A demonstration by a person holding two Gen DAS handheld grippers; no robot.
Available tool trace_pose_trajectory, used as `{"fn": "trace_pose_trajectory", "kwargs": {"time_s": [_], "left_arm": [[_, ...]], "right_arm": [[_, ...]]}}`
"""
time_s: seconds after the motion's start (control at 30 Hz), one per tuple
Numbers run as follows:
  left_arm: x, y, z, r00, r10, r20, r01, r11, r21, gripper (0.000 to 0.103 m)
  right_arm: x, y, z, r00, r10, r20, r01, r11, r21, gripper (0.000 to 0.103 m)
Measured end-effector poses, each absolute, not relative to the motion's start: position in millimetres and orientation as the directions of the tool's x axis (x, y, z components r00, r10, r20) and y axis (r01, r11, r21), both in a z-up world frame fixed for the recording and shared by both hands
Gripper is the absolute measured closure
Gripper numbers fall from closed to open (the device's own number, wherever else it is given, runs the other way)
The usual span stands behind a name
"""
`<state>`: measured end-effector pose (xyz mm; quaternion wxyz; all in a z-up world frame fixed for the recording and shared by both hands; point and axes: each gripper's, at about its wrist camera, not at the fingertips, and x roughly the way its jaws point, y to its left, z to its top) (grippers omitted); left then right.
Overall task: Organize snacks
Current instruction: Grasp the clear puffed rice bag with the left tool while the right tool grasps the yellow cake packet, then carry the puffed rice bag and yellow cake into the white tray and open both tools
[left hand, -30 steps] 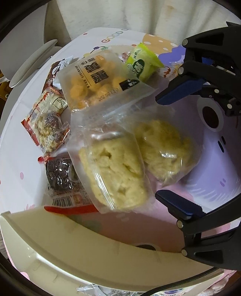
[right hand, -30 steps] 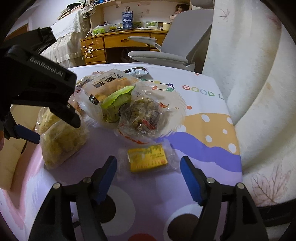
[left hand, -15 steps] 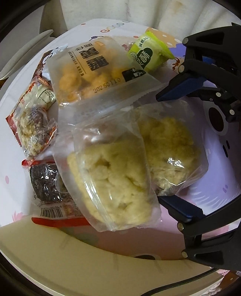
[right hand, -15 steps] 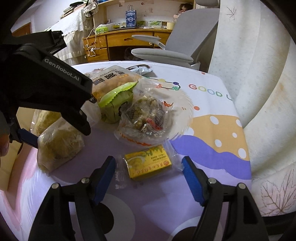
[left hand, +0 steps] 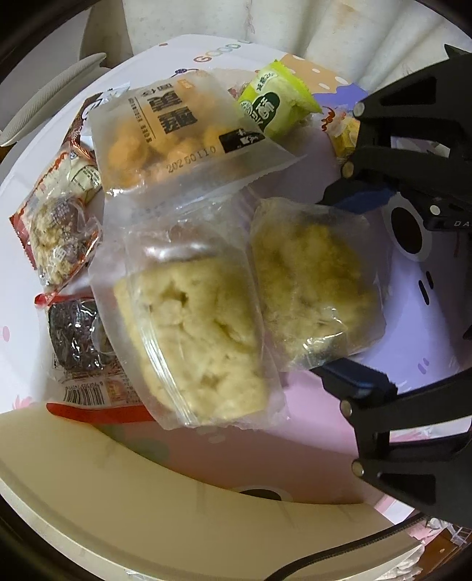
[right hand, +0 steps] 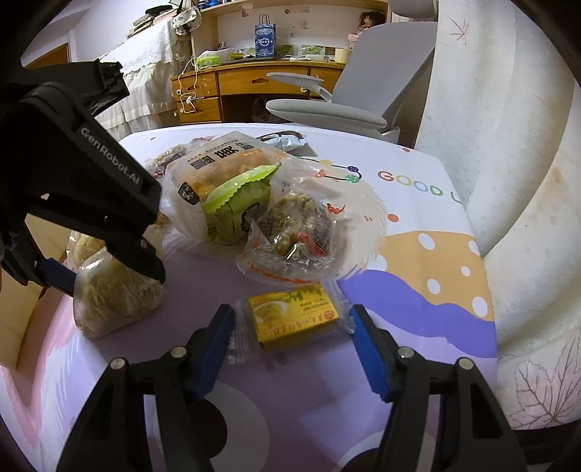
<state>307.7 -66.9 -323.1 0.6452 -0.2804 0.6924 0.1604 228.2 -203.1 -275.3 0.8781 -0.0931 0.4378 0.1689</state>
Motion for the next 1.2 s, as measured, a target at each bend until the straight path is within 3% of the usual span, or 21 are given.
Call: {"fn": "trace_pose_trajectory", "kwargs": {"time_s": [0.33,1.2], "left_arm": [[292,-45,-301,-0.019,-0.190,-0.982,-0.592,0.794,-0.142,0.048],[239,-20,-198,-0.010,-0.178,-0.984,-0.429,0.890,-0.156,0.048]], "right_arm": [[228,-204,-272,0.537,0.228,-0.812,-0.384,0.923,0.005,0.042],[198,-198,-226,0.527,0.229,-0.818,-0.368,0.929,0.023,0.046]]}}
